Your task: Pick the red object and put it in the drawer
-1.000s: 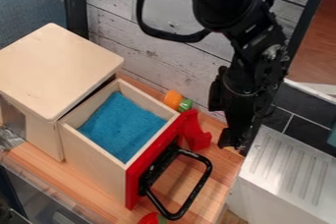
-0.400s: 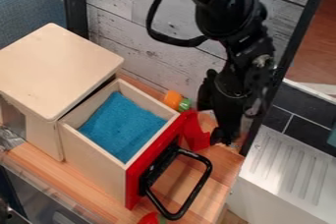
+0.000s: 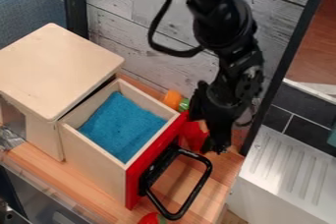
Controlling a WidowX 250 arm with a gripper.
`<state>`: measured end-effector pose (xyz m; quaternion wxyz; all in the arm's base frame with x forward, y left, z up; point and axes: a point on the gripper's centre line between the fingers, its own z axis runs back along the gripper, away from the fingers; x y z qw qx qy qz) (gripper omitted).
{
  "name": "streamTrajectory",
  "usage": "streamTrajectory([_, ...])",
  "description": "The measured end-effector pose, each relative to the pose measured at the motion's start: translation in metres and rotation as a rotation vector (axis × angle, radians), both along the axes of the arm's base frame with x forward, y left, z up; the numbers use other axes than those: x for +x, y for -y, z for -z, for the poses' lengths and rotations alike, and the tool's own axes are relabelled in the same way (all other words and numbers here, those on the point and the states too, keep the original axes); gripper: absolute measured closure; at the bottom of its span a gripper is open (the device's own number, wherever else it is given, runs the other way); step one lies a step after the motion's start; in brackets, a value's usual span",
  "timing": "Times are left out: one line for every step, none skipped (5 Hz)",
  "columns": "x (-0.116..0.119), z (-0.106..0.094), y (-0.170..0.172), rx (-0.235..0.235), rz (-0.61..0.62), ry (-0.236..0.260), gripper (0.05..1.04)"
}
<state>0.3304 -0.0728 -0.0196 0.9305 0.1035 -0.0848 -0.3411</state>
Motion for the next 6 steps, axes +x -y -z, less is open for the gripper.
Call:
streamTrajectory([-0.002, 0.007, -0.001, 0.005, -0.014, -0.017, 0.084])
streamTrajectory([-0.004, 0.017, -0.001, 0.008, -0.021, -0.038, 0.133])
streamTrajectory([-0.008, 0.023, 0.001, 0.006, -0.03, -0.041, 0.4])
streamTrajectory([-0.009, 0.024, 0.001, 0.012, -0.047, -0.033, 0.709])
streamTrajectory([-0.009, 0.024, 0.002, 0.012, -0.042, -0.037, 0.822])
streamTrajectory([-0.01, 0.016, 0.008, -0.005, -0.015, -0.03, 0.826])
